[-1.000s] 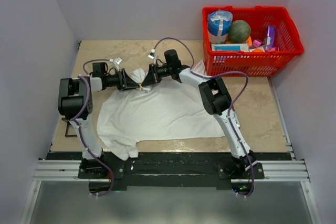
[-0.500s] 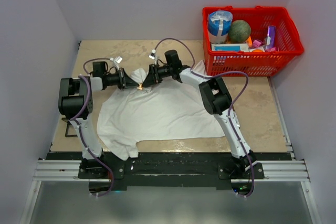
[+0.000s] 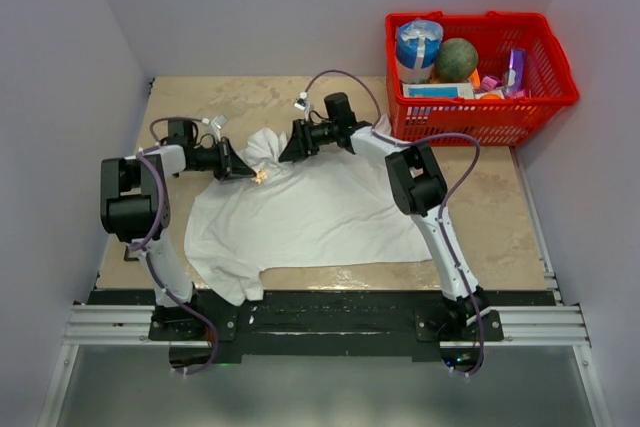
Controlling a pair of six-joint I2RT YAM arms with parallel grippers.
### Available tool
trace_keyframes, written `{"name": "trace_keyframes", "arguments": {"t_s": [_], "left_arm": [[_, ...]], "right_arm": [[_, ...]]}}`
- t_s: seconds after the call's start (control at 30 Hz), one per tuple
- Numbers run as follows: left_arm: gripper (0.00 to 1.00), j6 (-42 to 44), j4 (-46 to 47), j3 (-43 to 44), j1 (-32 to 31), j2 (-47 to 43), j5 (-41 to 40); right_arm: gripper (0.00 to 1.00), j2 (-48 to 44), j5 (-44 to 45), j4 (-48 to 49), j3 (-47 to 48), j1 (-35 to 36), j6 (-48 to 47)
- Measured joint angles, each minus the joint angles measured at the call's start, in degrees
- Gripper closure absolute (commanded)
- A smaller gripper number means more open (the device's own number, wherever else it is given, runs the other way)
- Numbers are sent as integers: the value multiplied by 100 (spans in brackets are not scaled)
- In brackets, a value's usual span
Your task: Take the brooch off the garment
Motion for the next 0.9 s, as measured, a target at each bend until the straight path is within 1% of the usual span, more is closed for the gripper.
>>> {"name": "trace_keyframes", "arguments": {"t_s": [0.2, 0.33, 0.4, 0.43, 0.47, 0.57, 0.7, 0.8, 0.83, 0.9], "left_arm": [[100, 334, -745, -271, 168, -387, -304], [100, 719, -1196, -264, 354, -476, -334], [100, 782, -1228, -269, 415, -490, -197], [100, 713, -1093, -289, 422, -520, -120], [100, 592, -872, -332, 415, -581, -70], [100, 85, 2, -422, 356, -800, 26], [100, -695, 1237, -197, 109, -850, -20], [100, -1690, 2490, -153, -50, -837, -63], [100, -2249, 3165, -170, -94, -778, -103], [100, -3095, 4212, -247, -153, -656, -192]], "right_arm": [[39, 0, 282, -334, 70, -57, -291], [42, -74, 498, -498, 136, -44, -457], [44, -188, 750, -651, 136, -31, -586], [46, -284, 914, -756, 136, -28, -662], [48, -374, 1071, -835, 136, -28, -750], [50, -822, 1746, -1176, 136, -33, -1073], [50, -1565, 2461, -1351, 136, -39, -1410], [51, -2024, 2743, -1248, 136, -46, -1451], [51, -2114, 2793, -1180, 136, -46, -1445], [52, -2142, 2820, -1032, 157, -46, -1403]]}}
